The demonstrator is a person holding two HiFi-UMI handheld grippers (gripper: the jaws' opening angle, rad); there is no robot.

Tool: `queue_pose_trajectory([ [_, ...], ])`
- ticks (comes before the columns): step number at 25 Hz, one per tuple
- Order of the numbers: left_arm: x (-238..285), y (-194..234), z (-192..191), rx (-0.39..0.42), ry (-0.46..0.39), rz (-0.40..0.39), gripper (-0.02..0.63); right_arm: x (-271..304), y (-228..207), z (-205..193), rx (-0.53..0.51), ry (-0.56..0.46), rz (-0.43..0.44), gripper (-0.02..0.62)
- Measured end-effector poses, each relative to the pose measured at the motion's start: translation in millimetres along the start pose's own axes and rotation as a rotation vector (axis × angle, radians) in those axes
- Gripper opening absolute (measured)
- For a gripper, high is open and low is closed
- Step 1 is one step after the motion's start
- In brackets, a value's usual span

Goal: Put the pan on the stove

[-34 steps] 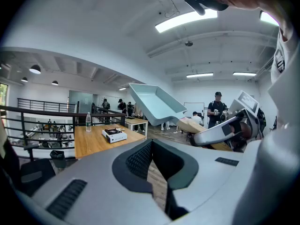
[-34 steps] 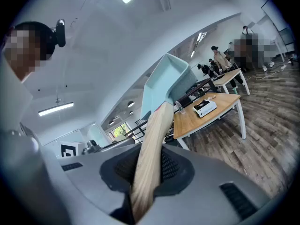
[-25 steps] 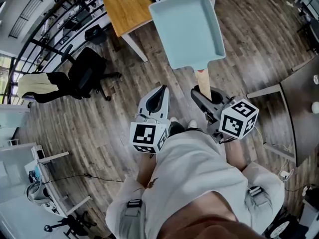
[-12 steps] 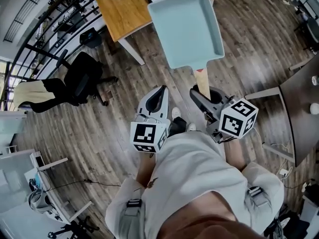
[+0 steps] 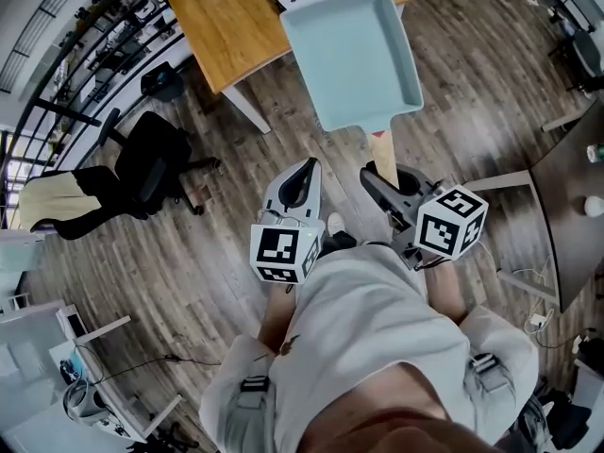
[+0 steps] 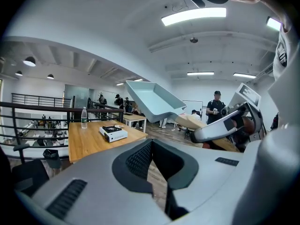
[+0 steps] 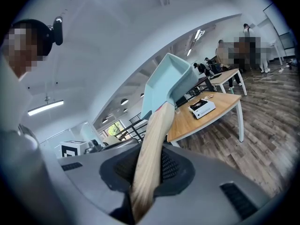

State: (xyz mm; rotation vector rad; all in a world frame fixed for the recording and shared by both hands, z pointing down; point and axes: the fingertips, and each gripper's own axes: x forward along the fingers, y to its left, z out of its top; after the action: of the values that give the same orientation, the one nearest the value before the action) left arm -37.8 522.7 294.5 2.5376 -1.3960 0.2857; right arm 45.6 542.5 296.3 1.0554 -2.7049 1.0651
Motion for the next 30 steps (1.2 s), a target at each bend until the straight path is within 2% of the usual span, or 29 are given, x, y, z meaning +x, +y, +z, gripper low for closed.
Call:
queue_pose_trajectory([
  [11, 29, 25, 16, -0.011, 0.005, -0.036, 0.020, 29, -14, 22, 0.013, 0.006, -0.040, 0.078],
  [15, 47, 32, 19, -0.017, 0.009, -0.027, 0.020, 38, -29, 36, 0.007, 0.010, -0.026, 0.078],
  [30, 149, 39, 46, -0.014, 0.015, 0.022, 0.020, 65, -114, 99, 0.005, 0.044, 0.033, 0.078],
])
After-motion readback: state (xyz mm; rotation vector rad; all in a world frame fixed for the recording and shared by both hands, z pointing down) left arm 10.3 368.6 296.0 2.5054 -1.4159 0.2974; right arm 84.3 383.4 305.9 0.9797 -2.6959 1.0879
